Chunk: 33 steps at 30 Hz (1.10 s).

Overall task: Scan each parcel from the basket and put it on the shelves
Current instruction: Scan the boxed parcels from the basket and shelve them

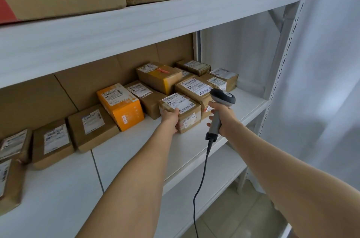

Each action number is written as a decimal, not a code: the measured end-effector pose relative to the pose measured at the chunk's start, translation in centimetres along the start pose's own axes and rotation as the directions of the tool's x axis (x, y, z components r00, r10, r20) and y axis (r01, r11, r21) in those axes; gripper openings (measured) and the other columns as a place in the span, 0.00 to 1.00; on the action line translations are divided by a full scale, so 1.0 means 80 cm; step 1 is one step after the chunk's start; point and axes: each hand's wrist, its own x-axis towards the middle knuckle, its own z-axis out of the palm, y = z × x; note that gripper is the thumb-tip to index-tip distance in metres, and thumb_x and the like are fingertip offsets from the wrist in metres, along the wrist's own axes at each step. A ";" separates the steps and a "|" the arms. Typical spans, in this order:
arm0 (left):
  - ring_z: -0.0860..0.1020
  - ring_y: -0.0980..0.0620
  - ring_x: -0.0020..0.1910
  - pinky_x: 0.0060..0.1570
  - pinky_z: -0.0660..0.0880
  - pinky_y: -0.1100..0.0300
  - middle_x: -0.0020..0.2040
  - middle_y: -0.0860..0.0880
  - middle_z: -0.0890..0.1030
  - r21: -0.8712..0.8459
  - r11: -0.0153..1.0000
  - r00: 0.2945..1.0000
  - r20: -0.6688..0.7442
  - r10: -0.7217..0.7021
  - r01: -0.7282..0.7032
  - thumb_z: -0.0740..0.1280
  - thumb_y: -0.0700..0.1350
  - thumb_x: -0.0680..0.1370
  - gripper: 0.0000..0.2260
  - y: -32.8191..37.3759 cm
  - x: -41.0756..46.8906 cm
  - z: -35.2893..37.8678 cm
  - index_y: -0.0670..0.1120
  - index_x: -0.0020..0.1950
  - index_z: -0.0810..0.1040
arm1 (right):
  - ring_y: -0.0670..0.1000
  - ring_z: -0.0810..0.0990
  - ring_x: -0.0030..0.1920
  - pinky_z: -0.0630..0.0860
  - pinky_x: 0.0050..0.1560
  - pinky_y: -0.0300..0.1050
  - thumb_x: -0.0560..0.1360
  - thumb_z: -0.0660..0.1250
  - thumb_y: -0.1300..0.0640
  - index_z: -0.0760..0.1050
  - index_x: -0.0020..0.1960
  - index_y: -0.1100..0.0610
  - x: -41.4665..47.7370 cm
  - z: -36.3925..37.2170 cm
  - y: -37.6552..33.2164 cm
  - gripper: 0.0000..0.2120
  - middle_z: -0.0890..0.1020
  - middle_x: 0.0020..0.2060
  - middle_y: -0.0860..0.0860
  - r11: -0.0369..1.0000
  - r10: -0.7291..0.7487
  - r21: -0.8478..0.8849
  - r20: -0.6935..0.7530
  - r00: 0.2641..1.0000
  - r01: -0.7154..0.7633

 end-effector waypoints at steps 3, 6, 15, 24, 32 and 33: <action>0.76 0.43 0.61 0.58 0.76 0.49 0.66 0.45 0.75 0.020 1.000 1.000 0.003 0.015 -0.015 0.64 0.49 0.80 0.21 0.004 0.001 0.000 0.46 0.72 0.65 | 0.56 0.76 0.49 0.78 0.52 0.54 0.73 0.72 0.55 0.71 0.61 0.57 0.000 0.001 0.000 0.20 0.76 0.54 0.58 1.000 -0.002 0.004 0.007 1.000 0.002; 0.76 0.44 0.61 0.60 0.75 0.50 0.66 0.44 0.75 0.112 0.989 0.990 -0.093 0.103 -0.093 0.67 0.45 0.77 0.22 0.016 0.004 0.000 0.45 0.70 0.69 | 0.56 0.76 0.50 0.78 0.52 0.55 0.73 0.72 0.55 0.71 0.61 0.57 -0.003 -0.001 -0.003 0.19 0.77 0.54 0.58 1.000 -0.016 0.009 0.009 1.000 0.016; 0.71 0.44 0.65 0.55 0.74 0.53 0.69 0.45 0.71 0.465 0.817 0.903 -0.081 0.422 -0.340 0.64 0.45 0.79 0.21 0.063 -0.025 0.022 0.49 0.72 0.68 | 0.54 0.76 0.47 0.77 0.59 0.56 0.73 0.72 0.53 0.71 0.61 0.57 -0.029 -0.023 -0.016 0.19 0.78 0.52 0.56 0.998 -0.056 0.027 -0.009 0.998 0.056; 0.73 0.44 0.63 0.58 0.74 0.56 0.68 0.44 0.72 0.422 0.781 0.887 0.203 0.414 -0.461 0.67 0.43 0.76 0.22 0.048 -0.084 0.104 0.47 0.71 0.70 | 0.54 0.75 0.48 0.75 0.60 0.56 0.74 0.72 0.55 0.72 0.58 0.58 -0.083 -0.089 -0.013 0.15 0.77 0.51 0.55 0.982 -0.110 0.138 -0.152 0.982 0.131; 0.70 0.42 0.67 0.60 0.69 0.54 0.70 0.43 0.69 0.426 0.711 0.816 0.431 0.384 -0.560 0.67 0.42 0.77 0.25 0.003 -0.152 0.190 0.45 0.73 0.66 | 0.52 0.75 0.40 0.76 0.51 0.53 0.73 0.72 0.57 0.75 0.52 0.60 -0.140 -0.193 0.000 0.11 0.77 0.46 0.55 0.957 -0.115 0.220 -0.318 0.941 0.191; 0.70 0.42 0.66 0.61 0.69 0.54 0.70 0.43 0.69 0.427 0.704 0.806 0.462 0.369 -0.568 0.67 0.42 0.76 0.25 -0.003 -0.163 0.201 0.45 0.72 0.66 | 0.52 0.75 0.41 0.76 0.52 0.53 0.74 0.72 0.56 0.75 0.50 0.58 -0.148 -0.208 0.003 0.10 0.77 0.46 0.54 0.954 -0.112 0.227 -0.337 0.935 0.196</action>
